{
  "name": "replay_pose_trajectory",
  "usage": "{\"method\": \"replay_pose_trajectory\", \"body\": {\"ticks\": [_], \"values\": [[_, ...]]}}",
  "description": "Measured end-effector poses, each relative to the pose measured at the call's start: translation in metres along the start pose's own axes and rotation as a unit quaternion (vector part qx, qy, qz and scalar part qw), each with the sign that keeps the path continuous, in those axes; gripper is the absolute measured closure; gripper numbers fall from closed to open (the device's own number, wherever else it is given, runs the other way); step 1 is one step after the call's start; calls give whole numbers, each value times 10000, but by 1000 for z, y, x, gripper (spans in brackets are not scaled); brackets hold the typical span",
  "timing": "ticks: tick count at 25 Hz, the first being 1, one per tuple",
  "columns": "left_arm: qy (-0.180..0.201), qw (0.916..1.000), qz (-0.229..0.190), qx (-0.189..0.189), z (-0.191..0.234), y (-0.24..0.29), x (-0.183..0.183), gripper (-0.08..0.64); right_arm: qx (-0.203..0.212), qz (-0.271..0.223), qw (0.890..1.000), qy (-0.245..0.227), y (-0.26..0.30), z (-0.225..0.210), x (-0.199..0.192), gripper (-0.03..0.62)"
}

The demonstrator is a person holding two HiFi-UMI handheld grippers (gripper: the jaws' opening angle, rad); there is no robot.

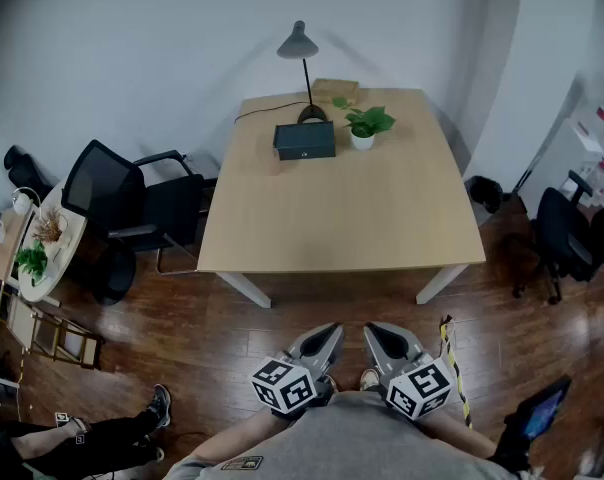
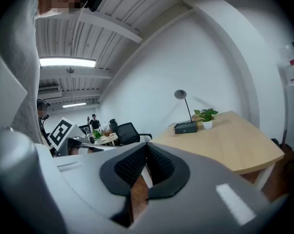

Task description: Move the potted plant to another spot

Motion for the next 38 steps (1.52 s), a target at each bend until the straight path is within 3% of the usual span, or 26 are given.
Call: {"method": "replay_pose_trajectory", "body": {"ticks": [9, 22, 28, 38], "values": [[-17, 10000, 81, -19, 8, -4, 8, 558, -44, 78, 10000, 3, 12, 3, 3, 588], [-260, 9994, 234, -32, 52, -2, 16, 558, -299, 214, 9992, 143, 50, -2, -4, 588], [-212, 9995, 239, 44, 72, 44, 31, 558, -275, 153, 9993, 203, 75, -49, 4, 588], [-171, 9992, 241, 286, 107, 179, 87, 558, -82, 110, 9995, 276, 141, -182, 55, 588]]}}
Point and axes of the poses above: the fingertips, and each gripper's own axes: y forward along the fingers, z to its left, x out of its top, the point moved 8 cm from there along -y, backward along the fingers, and after that the axes turned 2 degrees about -y, right-handed, at the moved point
